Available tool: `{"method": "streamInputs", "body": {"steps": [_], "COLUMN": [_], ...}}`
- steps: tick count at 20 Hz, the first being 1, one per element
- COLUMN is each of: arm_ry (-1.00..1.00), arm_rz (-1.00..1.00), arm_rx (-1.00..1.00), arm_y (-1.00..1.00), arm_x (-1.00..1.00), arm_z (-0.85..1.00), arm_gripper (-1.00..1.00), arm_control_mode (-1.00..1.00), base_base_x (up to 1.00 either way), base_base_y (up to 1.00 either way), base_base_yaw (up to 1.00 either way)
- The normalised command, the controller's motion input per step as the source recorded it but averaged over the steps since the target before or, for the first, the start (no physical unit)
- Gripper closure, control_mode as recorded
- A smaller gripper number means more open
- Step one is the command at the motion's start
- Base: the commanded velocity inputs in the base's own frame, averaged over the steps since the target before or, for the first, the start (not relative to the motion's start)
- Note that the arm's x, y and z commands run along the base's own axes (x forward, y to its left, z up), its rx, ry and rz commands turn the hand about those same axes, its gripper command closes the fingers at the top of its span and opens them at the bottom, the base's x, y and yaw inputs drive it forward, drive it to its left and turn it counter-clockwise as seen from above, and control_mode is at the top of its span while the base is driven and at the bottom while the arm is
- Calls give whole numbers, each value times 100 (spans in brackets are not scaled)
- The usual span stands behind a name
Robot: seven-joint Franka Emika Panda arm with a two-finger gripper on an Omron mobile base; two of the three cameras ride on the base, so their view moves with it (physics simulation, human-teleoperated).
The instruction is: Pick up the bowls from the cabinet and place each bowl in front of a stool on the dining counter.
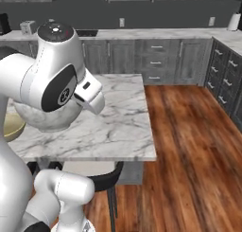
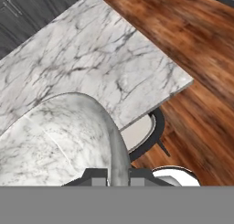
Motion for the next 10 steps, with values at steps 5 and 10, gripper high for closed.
{"method": "streamInputs", "body": {"steps": [5,10], "arm_ry": [0,0], "arm_rz": [0,0], "arm_rx": [0,0], "arm_y": [0,0], "arm_x": [0,0], "arm_z": [0,0], "arm_gripper": [100,100], "arm_control_mode": [100,100], "base_base_x": [32,36], "base_base_y": [0,-2], "base_base_yaw": [13,24]}}
